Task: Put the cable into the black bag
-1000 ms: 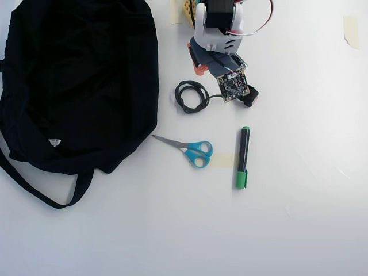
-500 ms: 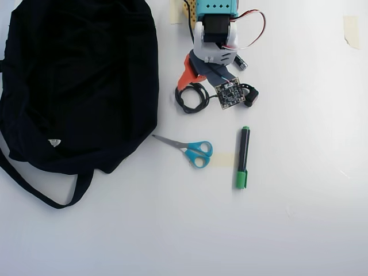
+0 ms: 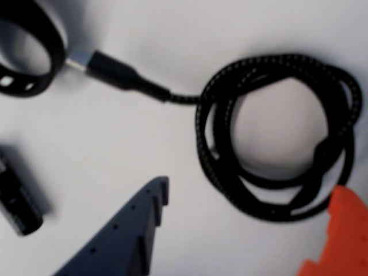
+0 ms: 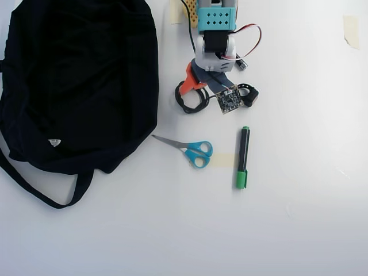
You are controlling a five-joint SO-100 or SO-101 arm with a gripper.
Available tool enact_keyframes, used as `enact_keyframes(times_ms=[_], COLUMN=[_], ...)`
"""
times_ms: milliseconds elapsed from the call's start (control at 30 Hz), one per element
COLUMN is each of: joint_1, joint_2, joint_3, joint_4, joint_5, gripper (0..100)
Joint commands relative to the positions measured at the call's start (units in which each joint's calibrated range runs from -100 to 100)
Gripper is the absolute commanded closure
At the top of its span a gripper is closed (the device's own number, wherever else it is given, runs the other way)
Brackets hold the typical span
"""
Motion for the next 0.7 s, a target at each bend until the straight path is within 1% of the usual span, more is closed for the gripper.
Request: enact_keyframes(times_ms=[0, 467, 667], joint_1=[-0.47, -1.14, -1.14], joint_2=[1.70, 8.34, 9.84], joint_3=[-0.97, -0.34, -0.43], joint_4=[-2.08, -6.99, -7.07], joint_5=[0.11, -0.15, -0.20], gripper=[64, 64, 69])
